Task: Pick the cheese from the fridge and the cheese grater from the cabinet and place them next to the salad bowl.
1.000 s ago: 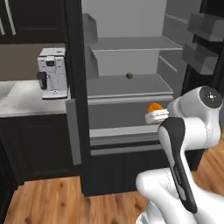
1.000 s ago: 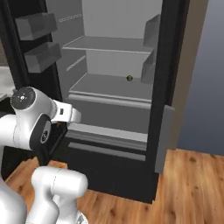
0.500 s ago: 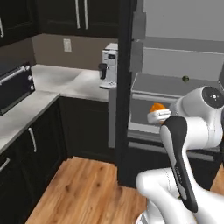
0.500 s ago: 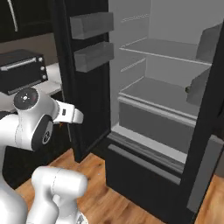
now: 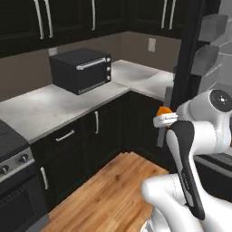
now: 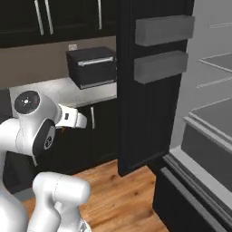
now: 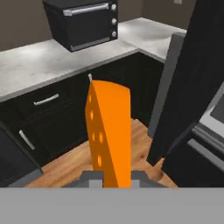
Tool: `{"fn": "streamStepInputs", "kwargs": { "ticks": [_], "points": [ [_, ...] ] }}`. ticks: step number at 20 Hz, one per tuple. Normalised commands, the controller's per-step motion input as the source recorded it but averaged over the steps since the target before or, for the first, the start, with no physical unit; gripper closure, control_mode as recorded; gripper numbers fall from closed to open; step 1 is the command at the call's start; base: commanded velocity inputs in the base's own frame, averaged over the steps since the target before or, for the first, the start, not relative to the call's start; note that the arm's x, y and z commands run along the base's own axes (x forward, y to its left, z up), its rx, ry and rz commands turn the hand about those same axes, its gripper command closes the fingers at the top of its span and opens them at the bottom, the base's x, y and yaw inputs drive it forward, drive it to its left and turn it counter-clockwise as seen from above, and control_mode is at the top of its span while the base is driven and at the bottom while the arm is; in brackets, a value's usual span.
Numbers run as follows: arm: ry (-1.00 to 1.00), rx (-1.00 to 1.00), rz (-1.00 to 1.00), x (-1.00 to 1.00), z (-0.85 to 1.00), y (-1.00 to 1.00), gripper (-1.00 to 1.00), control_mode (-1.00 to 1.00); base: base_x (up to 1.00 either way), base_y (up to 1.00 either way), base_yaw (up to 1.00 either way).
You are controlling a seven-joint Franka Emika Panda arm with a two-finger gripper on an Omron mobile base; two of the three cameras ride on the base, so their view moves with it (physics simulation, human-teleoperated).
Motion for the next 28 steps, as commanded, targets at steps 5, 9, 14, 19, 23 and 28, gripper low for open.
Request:
{"fn": "streamStepInputs", "kwargs": {
  "ticks": [5, 9, 14, 19, 23, 28],
  "points": [
    [0.00, 0.00, 0.00, 0.00, 0.00, 0.00, 1.00, 1.00, -0.14, 0.00, 0.98],
    [0.00, 0.00, 0.00, 0.00, 0.00, 0.00, 1.00, 1.00, -0.08, 0.00, 0.97],
    [0.00, 0.00, 0.00, 0.00, 0.00, 0.00, 1.00, 1.00, -0.02, 0.00, 1.00],
    [0.00, 0.00, 0.00, 0.00, 0.00, 0.00, 1.00, 1.00, 0.00, 0.01, 0.88],
    [0.00, 0.00, 0.00, 0.00, 0.00, 0.00, 1.00, 1.00, 0.06, 0.06, 0.75],
    [0.00, 0.00, 0.00, 0.00, 0.00, 0.00, 1.00, 1.00, 0.05, 0.05, 0.78]
  ]
}}
